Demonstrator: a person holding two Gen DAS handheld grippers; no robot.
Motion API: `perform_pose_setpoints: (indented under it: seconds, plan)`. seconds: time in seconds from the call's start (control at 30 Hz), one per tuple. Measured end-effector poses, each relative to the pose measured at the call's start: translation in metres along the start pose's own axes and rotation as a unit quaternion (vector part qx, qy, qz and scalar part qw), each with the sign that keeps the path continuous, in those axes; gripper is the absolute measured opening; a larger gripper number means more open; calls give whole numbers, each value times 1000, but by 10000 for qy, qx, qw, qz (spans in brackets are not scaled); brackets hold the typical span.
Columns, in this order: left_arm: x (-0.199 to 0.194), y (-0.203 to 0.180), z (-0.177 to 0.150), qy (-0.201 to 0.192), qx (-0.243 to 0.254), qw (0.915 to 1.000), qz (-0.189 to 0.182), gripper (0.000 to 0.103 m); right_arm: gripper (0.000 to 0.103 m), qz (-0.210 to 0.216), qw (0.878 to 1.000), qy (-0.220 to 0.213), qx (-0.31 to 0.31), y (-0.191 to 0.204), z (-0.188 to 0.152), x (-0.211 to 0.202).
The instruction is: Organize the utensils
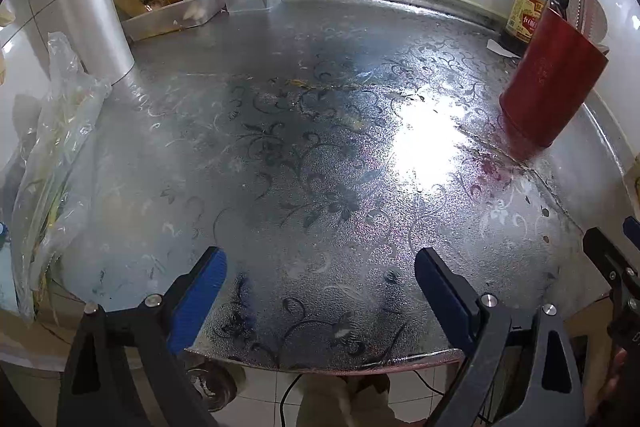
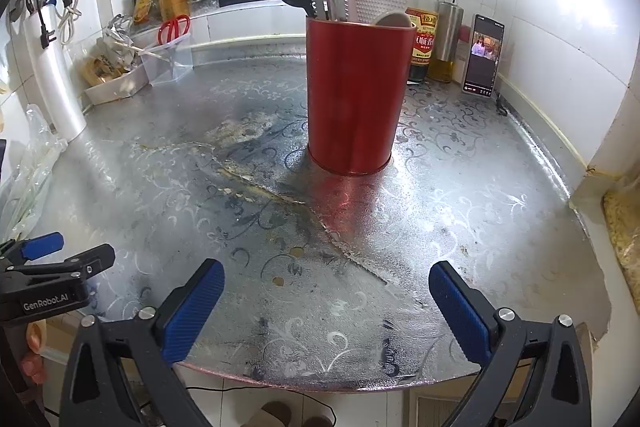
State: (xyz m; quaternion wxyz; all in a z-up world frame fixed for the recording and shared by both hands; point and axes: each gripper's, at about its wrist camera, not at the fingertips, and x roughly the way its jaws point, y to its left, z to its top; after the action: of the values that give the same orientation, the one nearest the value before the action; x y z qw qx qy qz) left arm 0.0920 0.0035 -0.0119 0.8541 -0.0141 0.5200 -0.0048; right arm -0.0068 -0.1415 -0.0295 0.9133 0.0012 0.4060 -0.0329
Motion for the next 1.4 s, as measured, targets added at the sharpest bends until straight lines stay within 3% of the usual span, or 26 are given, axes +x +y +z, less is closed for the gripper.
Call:
perform_pose_setpoints:
  seconds: [1.4]
  plan:
    - [-9, 5, -2, -109, 2, 9999, 83, 95, 103, 85, 9998, -129, -102, 0, -3, -7]
